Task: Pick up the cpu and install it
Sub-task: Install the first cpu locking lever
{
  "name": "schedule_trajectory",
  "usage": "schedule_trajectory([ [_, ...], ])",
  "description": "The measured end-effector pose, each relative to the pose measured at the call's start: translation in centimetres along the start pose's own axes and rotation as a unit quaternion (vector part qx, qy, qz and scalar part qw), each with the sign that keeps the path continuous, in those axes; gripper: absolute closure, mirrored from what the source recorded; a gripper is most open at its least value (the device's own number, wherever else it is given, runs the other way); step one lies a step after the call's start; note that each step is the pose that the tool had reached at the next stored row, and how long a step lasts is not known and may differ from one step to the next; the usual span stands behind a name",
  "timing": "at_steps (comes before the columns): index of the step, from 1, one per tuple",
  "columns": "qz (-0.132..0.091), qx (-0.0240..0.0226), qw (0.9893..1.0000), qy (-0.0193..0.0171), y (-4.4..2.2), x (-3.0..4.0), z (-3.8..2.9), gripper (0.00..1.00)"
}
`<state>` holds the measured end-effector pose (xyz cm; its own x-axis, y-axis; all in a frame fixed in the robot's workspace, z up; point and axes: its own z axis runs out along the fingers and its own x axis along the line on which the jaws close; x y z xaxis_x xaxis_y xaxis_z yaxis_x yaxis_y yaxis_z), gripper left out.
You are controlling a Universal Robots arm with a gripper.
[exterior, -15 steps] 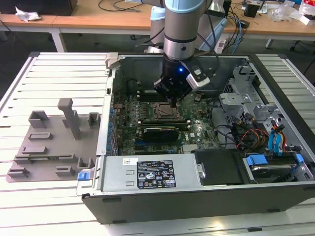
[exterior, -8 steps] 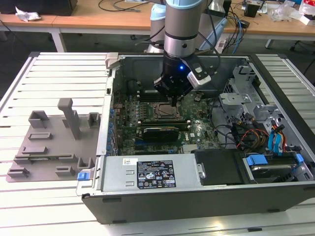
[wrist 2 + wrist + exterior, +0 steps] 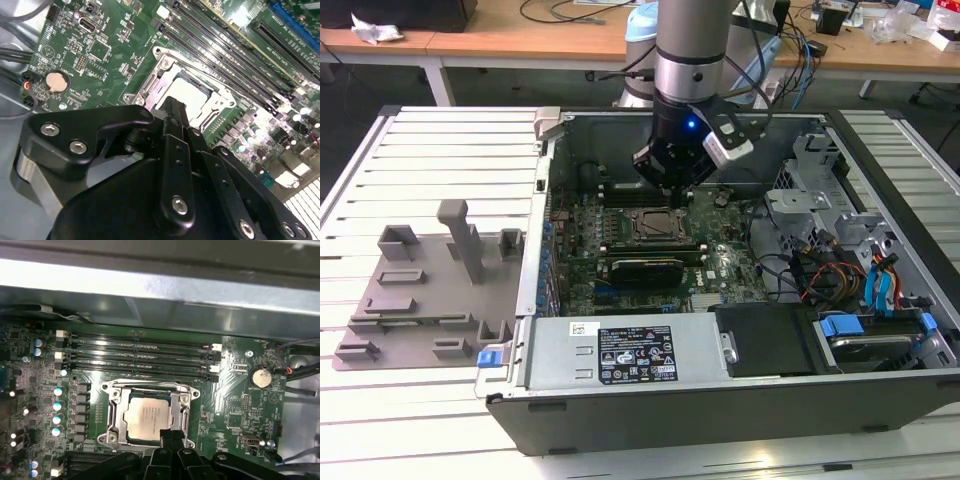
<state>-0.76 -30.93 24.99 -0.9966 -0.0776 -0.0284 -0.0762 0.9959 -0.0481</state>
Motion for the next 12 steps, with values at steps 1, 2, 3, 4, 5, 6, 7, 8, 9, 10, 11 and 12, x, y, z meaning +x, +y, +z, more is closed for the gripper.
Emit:
schedule_trajectory([
  [1,0.0,0.0001,1.0,0.0,-0.01,-0.01,-0.16,0.89],
  [2,0.0,0.0002,1.0,0.0,-0.01,-0.01,-0.3,0.89],
  [3,0.0,0.0004,1.0,0.0,-0.02,-0.01,-0.41,0.89],
  [4,0.0,0.0005,1.0,0.0,-0.02,-0.02,-0.45,0.89],
  [5,0.0,0.0007,1.0,0.0,-0.02,-0.02,-0.52,0.89],
  [6,0.0,0.0008,1.0,0.0,-0.02,-0.02,-0.55,0.89],
  [7,0.0,0.0009,1.0,0.0,-0.02,-0.02,-0.58,0.89],
  [8,0.0,0.001,1.0,0.0,-0.03,-0.02,-0.62,0.89],
  [9,0.0,0.001,1.0,0.0,-0.03,-0.02,-0.63,0.89],
  [10,0.0,0.001,1.0,0.0,-0.03,-0.02,-0.64,0.89],
  [11,0.0,0.001,1.0,0.0,-0.03,-0.02,-0.65,0.89],
  [12,0.0,0.001,1.0,0.0001,-0.03,-0.02,-0.65,0.89],
])
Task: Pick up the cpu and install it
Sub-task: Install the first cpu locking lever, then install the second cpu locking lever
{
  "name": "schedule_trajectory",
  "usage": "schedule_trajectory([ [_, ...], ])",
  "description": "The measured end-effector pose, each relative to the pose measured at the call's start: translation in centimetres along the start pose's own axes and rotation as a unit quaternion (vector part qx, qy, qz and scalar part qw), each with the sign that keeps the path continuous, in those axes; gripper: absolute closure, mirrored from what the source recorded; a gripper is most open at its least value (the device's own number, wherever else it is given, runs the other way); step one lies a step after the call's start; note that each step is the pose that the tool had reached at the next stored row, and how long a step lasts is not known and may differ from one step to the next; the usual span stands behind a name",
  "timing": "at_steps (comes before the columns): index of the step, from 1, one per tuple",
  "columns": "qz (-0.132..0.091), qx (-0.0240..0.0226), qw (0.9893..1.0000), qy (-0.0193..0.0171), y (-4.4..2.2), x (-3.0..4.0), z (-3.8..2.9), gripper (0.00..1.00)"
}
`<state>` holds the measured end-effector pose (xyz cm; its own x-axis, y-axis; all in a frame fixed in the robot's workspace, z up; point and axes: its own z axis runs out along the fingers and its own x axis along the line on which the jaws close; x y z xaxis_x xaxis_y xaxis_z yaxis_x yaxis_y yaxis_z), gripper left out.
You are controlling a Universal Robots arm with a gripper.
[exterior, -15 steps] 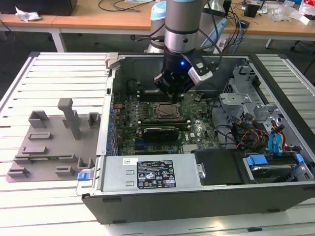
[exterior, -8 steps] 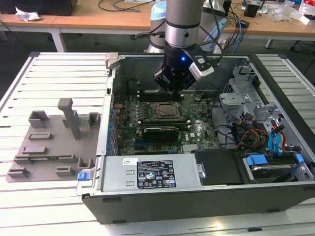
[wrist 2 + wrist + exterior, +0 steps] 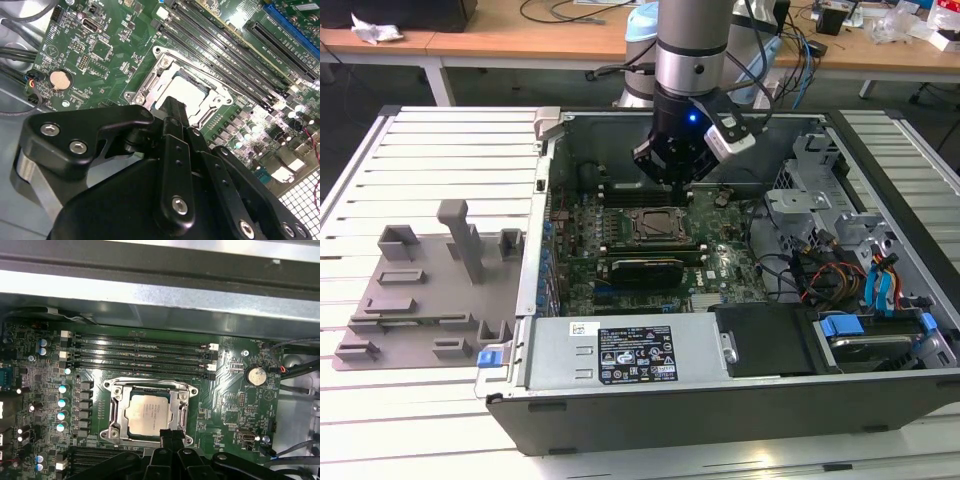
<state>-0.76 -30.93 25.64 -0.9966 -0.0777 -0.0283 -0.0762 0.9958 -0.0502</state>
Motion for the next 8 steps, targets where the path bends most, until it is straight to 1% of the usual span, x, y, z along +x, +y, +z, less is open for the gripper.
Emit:
schedule_trajectory([
  [8,0.0,0.0,1.0,0.0,0.0,0.0,-0.01,0.89],
])
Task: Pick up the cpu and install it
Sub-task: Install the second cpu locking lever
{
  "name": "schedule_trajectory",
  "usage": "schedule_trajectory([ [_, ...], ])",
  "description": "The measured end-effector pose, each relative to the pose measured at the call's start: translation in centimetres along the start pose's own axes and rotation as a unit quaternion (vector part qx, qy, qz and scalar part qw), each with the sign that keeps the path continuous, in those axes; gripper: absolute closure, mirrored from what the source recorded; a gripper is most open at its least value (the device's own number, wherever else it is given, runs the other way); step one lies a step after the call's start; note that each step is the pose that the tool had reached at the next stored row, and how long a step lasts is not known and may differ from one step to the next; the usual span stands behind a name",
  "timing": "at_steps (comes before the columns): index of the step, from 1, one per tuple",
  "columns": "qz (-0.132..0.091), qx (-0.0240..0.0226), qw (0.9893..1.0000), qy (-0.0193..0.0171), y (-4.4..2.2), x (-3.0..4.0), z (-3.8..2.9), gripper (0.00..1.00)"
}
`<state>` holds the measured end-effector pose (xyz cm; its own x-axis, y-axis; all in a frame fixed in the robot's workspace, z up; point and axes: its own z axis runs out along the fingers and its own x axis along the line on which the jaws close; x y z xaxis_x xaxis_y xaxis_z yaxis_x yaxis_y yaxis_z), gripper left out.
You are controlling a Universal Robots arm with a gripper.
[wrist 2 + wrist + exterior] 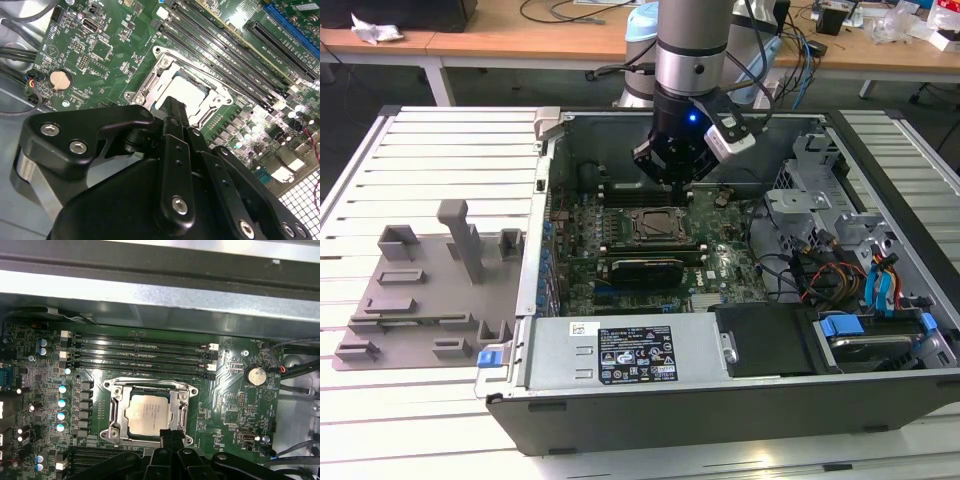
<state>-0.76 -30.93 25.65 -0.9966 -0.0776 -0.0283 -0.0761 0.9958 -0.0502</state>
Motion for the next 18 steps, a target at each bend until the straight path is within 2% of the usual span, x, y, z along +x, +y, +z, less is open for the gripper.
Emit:
schedule_trajectory([
  [2,0.0,0.0001,1.0,0.0001,-0.04,0.01,-0.01,0.89],
  [8,0.0,0.0001,1.0,0.0,-0.91,0.07,0.04,0.89],
  [14,0.0,0.0001,1.0,0.0,-1.39,0.11,0.18,0.89],
  [18,0.0,0.0001,1.0,0.0,-2.5,0.21,0.46,0.89],
])
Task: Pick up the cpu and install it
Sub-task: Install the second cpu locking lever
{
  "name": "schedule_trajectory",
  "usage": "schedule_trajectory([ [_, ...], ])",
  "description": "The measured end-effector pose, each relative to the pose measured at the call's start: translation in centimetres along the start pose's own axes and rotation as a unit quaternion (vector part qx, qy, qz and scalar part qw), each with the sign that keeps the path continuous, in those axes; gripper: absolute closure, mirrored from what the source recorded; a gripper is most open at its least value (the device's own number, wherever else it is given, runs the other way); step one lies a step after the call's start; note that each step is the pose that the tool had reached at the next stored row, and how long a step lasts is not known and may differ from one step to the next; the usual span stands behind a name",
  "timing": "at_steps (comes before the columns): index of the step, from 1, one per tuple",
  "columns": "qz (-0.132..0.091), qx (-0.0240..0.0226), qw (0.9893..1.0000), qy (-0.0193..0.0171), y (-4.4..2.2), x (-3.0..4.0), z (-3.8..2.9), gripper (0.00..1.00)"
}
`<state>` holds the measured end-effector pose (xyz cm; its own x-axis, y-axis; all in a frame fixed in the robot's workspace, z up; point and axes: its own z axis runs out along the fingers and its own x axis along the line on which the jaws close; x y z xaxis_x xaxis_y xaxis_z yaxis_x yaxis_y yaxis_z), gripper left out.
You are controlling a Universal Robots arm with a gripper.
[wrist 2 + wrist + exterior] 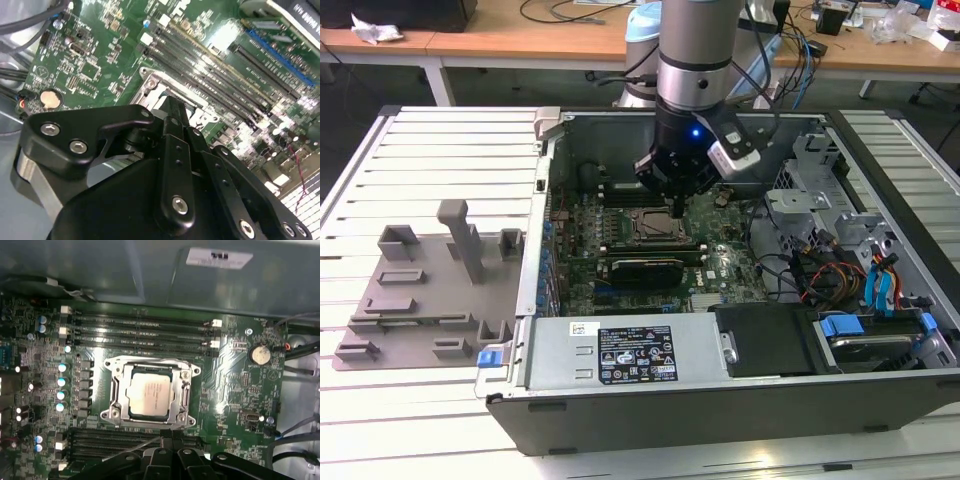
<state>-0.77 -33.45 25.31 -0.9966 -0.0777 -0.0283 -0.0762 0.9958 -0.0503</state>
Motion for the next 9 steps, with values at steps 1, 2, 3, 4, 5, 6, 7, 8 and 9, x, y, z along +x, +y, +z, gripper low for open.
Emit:
schedule_trajectory([
  [1,0.0,0.0,1.0,0.0,-0.5,0.06,0.1,0.89],
  [2,0.0,0.0,1.0,0.0,-0.69,0.08,0.16,0.89],
  [3,0.0,0.0,1.0,0.0,-0.82,0.09,0.21,0.89],
  [4,0.0,0.0,1.0,0.0,-0.91,0.1,0.26,0.89],
  [5,0.0,0.0,1.0,0.0,-1.01,0.11,0.31,0.89],
  [6,0.0,0.0,1.0,0.0,-1.11,0.12,0.36,0.89],
  [7,0.0,0.0,1.0,0.0,-1.15,0.12,0.38,0.89],
  [8,0.0,0.0,1.0,0.0,-1.21,0.12,0.4,0.89],
  [9,0.0,0.0,1.0,0.0,-1.33,0.14,0.45,0.89],
])
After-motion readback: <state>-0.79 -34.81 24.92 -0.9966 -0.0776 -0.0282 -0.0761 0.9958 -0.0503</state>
